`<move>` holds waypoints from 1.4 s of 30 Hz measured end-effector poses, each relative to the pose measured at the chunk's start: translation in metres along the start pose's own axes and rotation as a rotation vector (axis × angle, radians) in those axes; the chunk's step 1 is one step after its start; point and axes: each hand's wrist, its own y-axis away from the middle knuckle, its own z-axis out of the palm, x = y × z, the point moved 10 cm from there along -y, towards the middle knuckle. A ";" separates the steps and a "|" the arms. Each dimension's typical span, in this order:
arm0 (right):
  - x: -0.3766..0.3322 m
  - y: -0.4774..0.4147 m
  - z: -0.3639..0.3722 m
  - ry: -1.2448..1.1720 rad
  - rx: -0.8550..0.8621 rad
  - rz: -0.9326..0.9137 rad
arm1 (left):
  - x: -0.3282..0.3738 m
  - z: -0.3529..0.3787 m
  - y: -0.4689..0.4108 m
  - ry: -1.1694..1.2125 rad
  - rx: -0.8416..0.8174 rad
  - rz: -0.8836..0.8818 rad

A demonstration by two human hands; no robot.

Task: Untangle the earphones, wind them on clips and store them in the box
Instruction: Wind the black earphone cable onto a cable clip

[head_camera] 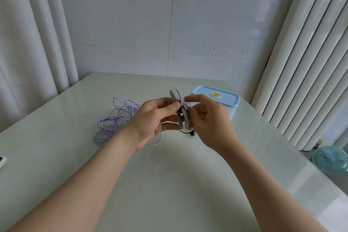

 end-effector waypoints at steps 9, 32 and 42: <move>0.016 0.004 0.012 -0.256 -0.180 0.261 | 0.006 -0.017 -0.002 -0.046 0.131 0.078; 0.002 0.000 0.000 -0.321 -0.101 0.140 | 0.010 -0.006 0.002 -0.398 0.103 0.127; 0.006 -0.005 -0.037 -0.132 0.198 0.065 | 0.005 0.001 0.002 -0.532 0.038 0.141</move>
